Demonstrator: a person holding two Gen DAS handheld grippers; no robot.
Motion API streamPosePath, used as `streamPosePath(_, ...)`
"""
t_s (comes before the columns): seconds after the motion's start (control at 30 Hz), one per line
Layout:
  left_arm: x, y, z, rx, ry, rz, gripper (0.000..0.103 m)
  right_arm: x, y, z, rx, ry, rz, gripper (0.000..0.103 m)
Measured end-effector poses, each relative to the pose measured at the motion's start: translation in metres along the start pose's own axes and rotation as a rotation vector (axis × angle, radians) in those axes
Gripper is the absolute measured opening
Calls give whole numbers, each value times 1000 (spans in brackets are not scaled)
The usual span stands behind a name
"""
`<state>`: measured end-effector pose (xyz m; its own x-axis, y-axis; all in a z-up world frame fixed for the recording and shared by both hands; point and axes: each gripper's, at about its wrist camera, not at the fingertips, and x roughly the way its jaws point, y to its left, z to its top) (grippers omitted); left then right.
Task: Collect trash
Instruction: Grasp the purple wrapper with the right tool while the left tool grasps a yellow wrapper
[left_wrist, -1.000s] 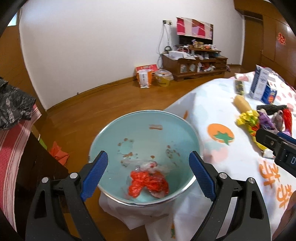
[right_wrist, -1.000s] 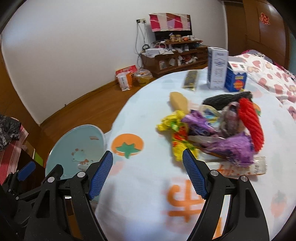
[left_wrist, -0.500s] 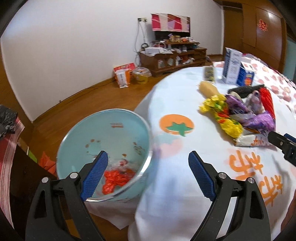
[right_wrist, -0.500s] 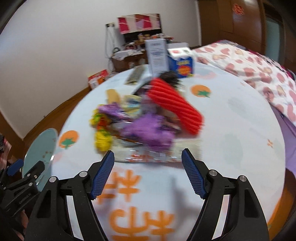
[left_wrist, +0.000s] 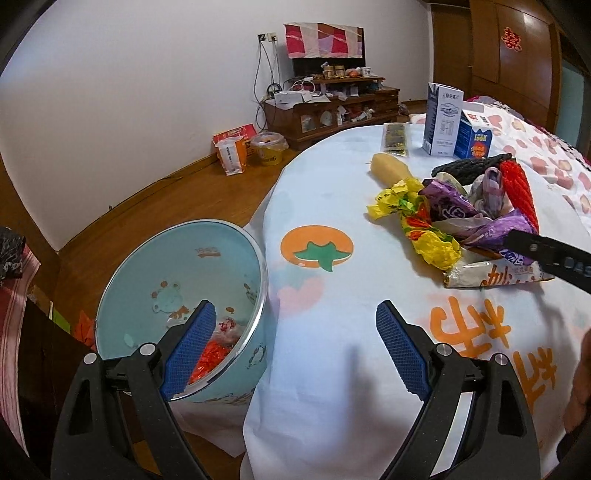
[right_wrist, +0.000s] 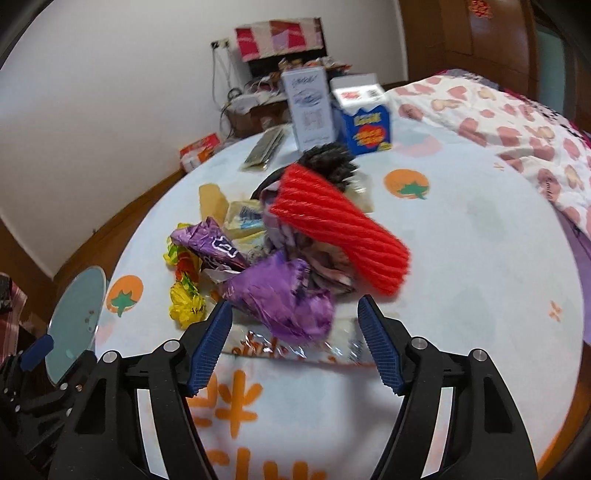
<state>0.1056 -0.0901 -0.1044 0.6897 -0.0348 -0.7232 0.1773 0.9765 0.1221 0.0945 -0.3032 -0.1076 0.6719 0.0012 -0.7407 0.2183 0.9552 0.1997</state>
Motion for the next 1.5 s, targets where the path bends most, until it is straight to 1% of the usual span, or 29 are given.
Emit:
streamPosePath(0.07, 0, 0, 1, 0, -1, 4, 86, 11, 3, 2, -16, 28, 6, 69)
streamPosePath(0.1, 1, 0, 1, -1, 0, 5, 87, 14, 4, 2, -20, 34, 10, 58)
streamPosePath(0.13, 1, 0, 1, -1, 0, 5, 87, 16, 5, 2, -27, 36, 15, 52)
streamPosePath(0.17, 1, 0, 1, -2, 1, 6, 87, 17, 6, 2, -33, 39, 20, 51)
streamPosePath(0.2, 1, 0, 1, -3, 3, 7, 86, 16, 8, 1, -38, 36, 24, 47)
streamPosePath(0.37, 3, -4, 1, 1, 6, 4, 86, 3, 14, -1, -79, -10, 28, 36)
streamPosePath(0.47, 4, -5, 2, 3, 4, 1, 86, -11, 15, 1, -72, -52, 70, 27)
streamPosePath(0.5, 4, -6, 2, 2, 4, -1, 86, -15, 15, 2, -67, -64, 80, 26)
streamPosePath(0.6, 5, -8, 5, -4, 0, -18, 86, -30, 14, 8, -57, -111, 112, 25)
streamPosePath(0.67, 6, -13, 9, -4, -8, -27, 86, -39, 12, 12, -56, -146, 115, 25)
streamPosePath(0.8, 9, -29, 22, 4, -40, -43, 86, -50, 3, 17, -68, -208, 48, 24)
streamPosePath(1.0, 19, -65, 43, 25, -80, -94, 86, -50, -29, 17, -44, -216, -26, 24)
streamPosePath(1.13, 37, -86, 51, 26, -51, -117, 84, -44, -46, 13, -16, -194, -37, 25)
streamPosePath(1.17, 45, -90, 52, 24, -34, -119, 78, -43, -48, 12, -8, -189, -35, 25)
streamPosePath(1.2, 52, -93, 52, 22, -13, -117, 70, -41, -50, 11, -3, -185, -33, 25)
streamPosePath(1.23, 58, -95, 52, 17, 8, -119, 64, -42, -51, 10, 0, -182, -29, 24)
streamPosePath(1.3, 68, -93, 50, -9, 41, -146, 46, -41, -52, 8, 4, -177, -22, 24)
streamPosePath(1.37, 71, -91, 50, -22, 48, -167, 36, -41, -52, 6, 1, -176, -18, 24)
streamPosePath(1.5, 64, -88, 49, -18, 13, -157, 34, -46, -50, 6, -3, -188, -18, 24)
